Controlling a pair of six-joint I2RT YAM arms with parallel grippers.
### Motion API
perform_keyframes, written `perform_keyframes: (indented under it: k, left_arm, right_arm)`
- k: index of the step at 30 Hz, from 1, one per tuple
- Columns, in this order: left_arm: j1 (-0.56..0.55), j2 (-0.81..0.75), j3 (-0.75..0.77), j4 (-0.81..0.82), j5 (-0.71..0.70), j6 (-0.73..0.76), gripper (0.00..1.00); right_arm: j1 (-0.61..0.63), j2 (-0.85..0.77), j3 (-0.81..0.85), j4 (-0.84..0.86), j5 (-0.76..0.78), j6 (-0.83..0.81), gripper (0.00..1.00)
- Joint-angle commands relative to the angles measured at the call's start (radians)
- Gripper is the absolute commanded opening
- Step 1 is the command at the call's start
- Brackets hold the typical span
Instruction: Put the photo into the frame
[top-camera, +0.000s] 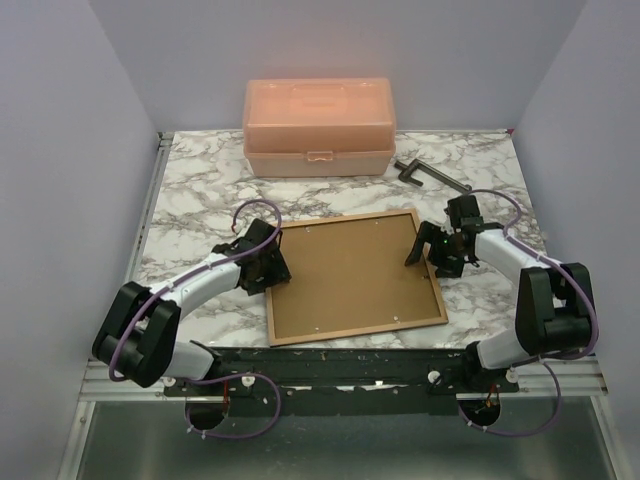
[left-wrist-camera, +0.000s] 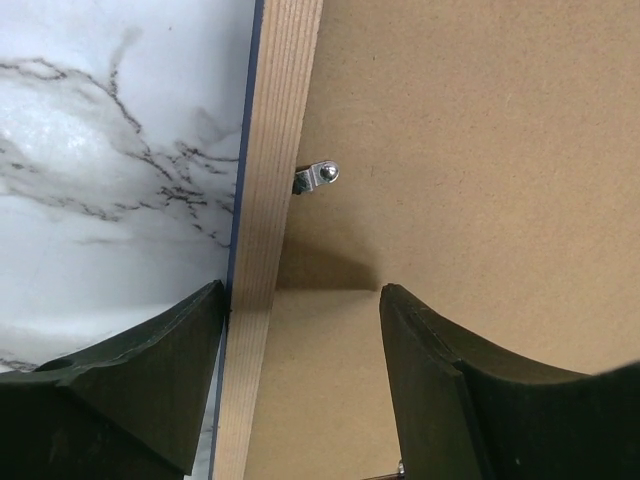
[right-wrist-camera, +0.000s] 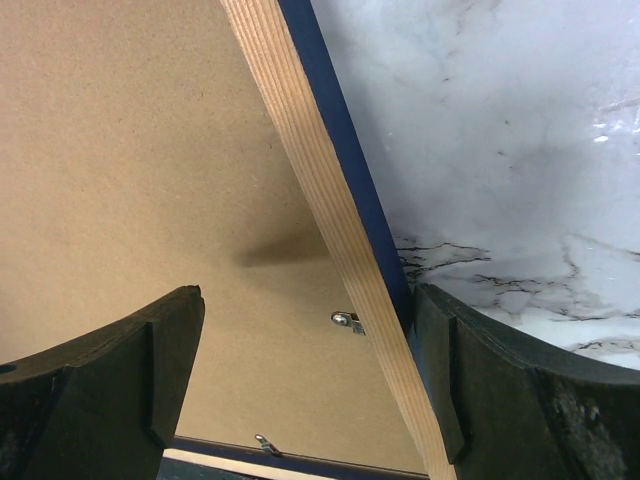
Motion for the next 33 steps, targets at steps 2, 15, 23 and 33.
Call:
perform_keyframes:
  k: [2, 15, 23, 33]
  left_arm:
    - [-0.014, 0.019, 0.087, -0.087, 0.059, 0.004, 0.63]
    - [0.131, 0.174, 0.278, -0.165, 0.061, 0.147, 0.65]
    - [0.205, 0.215, 0.327, -0.227, 0.001, 0.187, 0.94]
    - [0.212, -0.02, 0.315, -0.346, -0.174, 0.183, 0.96]
  right_arm:
    - [0.017, 0.019, -0.069, 0.018, -0.206, 0.048, 0.92]
    - [0.106, 0.125, -0.007, 0.139, -0.286, 0.143, 0.96]
    - [0.165, 0.18, 0.0, 0.194, -0.261, 0.157, 1.0]
    - [0.166, 0.064, -0.066, 0.089, -0.185, 0.092, 1.0]
